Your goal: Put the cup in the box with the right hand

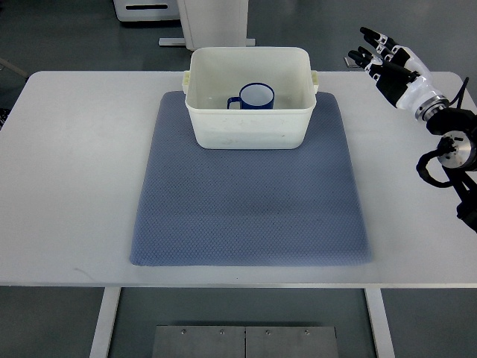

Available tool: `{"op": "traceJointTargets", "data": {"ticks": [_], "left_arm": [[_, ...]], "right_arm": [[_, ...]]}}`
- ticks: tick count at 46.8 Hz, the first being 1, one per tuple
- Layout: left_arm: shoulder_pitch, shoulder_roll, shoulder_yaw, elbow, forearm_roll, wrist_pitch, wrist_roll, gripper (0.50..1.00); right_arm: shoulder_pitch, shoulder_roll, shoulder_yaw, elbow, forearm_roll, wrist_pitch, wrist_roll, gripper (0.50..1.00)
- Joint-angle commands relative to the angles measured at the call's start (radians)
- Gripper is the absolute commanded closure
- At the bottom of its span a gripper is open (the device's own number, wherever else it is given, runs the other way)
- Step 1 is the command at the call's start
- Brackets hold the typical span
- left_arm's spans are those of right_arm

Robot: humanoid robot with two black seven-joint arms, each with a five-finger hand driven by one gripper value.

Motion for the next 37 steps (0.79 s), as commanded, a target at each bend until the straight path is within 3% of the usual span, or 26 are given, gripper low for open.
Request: {"op": "traceJointTargets", "data": {"ticks": [1,37], "left_arm": [[0.000,0.000,0.000,0.000,0.000,0.000,0.000,0.500],[0.000,0.000,0.000,0.000,0.000,0.000,0.000,0.500]], "right_arm": [[-0.025,0.003,0.028,0.001,0.000,0.006,-0.004,0.500],[-0.116,0.099,0.108,-0.021,0.004,0.012,0.001,0.500]]}}
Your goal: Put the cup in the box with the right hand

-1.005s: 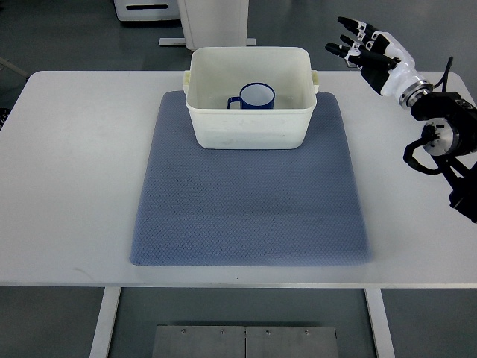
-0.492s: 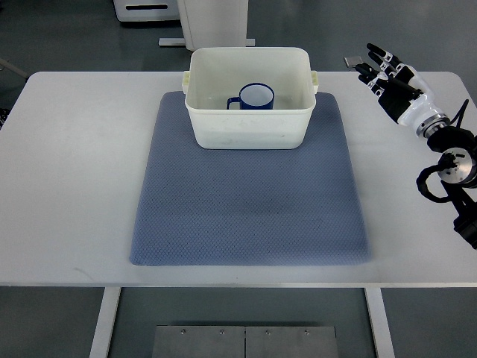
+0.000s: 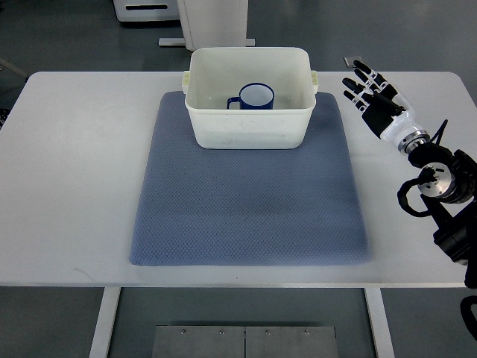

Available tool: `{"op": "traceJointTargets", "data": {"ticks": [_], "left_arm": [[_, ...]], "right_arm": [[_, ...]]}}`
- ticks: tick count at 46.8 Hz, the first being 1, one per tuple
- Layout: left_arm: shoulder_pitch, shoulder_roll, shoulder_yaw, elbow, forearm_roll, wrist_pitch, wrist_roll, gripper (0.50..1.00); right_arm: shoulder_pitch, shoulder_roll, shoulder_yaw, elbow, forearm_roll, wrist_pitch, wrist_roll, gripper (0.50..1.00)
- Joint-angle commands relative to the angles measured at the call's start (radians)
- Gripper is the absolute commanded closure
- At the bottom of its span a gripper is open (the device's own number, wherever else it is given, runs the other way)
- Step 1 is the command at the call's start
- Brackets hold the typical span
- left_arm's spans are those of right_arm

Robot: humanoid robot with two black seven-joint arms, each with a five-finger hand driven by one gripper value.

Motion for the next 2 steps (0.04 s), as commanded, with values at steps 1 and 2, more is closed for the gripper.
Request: {"op": "traceJointTargets", "data": {"ticks": [1,2], "left_arm": [[0.000,0.000,0.000,0.000,0.000,0.000,0.000,0.500],[0.000,0.000,0.000,0.000,0.000,0.000,0.000,0.500]], "right_arm": [[-0.001,0.000,-0.002,-0.008,0.000,0.000,-0.001,0.500],[-0.002,0.002,-0.002,-0.010,0.000,0.000,-0.001,0.500]]}}
